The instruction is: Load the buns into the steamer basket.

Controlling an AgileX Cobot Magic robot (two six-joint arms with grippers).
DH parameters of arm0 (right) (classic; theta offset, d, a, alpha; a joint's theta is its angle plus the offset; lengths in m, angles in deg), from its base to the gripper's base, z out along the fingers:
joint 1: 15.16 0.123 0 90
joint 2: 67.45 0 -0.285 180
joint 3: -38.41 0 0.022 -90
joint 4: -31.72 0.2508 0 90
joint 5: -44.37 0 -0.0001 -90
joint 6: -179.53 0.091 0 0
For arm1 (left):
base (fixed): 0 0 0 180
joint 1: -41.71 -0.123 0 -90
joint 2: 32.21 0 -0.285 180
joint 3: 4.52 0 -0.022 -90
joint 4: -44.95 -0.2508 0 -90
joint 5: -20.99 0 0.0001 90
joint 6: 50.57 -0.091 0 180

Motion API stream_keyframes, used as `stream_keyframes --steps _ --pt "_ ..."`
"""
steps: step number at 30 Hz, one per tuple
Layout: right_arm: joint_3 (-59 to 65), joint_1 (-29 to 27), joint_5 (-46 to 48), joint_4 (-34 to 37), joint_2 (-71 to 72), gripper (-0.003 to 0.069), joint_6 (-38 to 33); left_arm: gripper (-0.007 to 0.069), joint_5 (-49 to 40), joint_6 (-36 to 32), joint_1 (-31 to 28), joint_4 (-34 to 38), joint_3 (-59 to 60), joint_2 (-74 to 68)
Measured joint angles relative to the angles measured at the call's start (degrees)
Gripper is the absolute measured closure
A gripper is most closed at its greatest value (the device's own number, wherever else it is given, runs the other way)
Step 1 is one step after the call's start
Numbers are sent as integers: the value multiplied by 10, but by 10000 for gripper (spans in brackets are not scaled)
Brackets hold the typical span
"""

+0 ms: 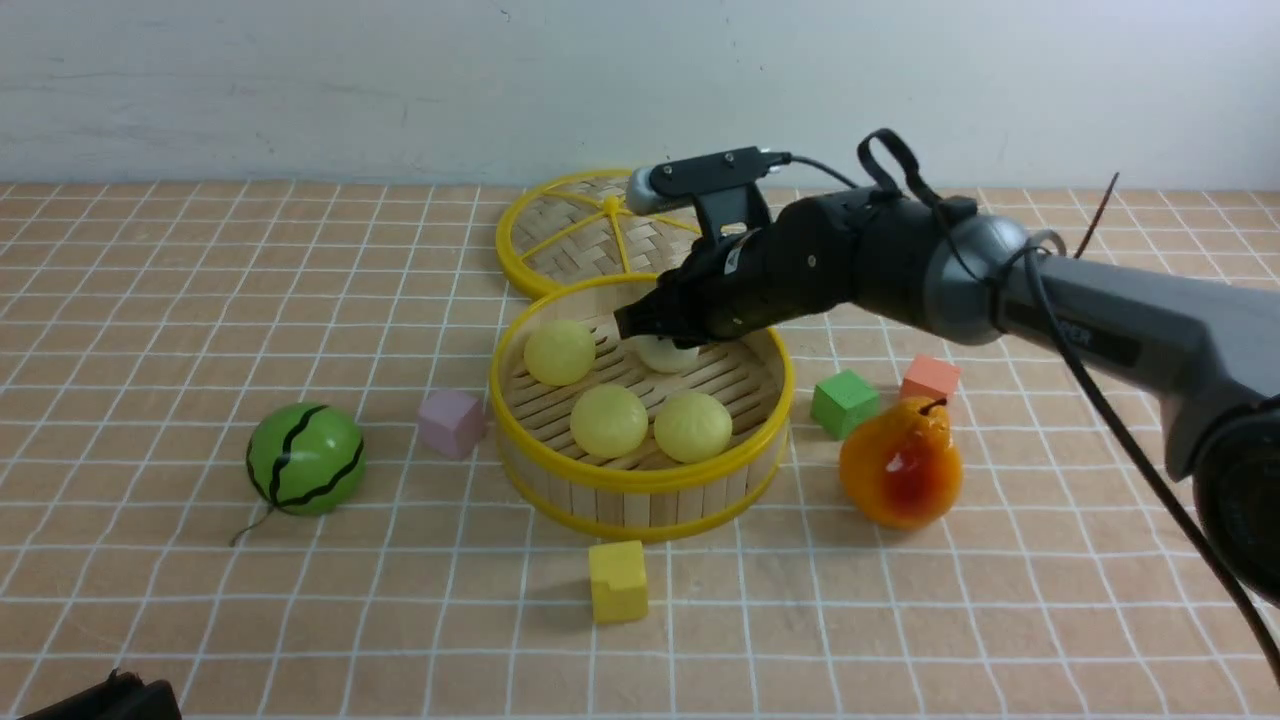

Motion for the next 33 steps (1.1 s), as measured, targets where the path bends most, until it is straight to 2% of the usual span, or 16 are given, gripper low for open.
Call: stream_keyframes --steps 1,6,7,10,12,14,16,17,18,19,20,21,23,28,33 --pt "0 1 1 0 -3 367 0 496 0 0 0 0 0 0" --pt "2 1 48 -4 25 201 0 494 0 0 0 0 0 0" --pt "2 1 58 -6 31 193 0 494 0 0 0 0 0 0" --pt "2 1 179 -19 109 175 4 490 0 0 0 0 0 0" --pt "2 1 266 -36 166 218 14 489 0 0 0 0 0 0" --pt "6 1 356 -57 227 304 33 487 0 0 0 0 0 0" --pt "25 1 405 -70 269 386 47 484 0 0 0 0 0 0" --pt "25 1 410 -71 275 397 49 484 0 0 0 0 0 0" --pt "60 1 438 -76 323 486 63 481 0 0 0 0 0 0" --pt "65 1 442 -76 328 508 65 481 0 0 0 0 0 0" --pt "114 1 451 -77 378 593 78 480 0 0 0 0 0 0" --pt "120 1 451 -77 378 603 78 480 0 0 0 0 0 0" --pt "193 1 450 -78 445 671 99 478 0 0 0 0 0 0" --pt "305 1 462 -70 564 679 112 471 0 0 0 0 0 0" --pt "348 1 506 -62 633 678 112 467 0 0 0 0 0 0"
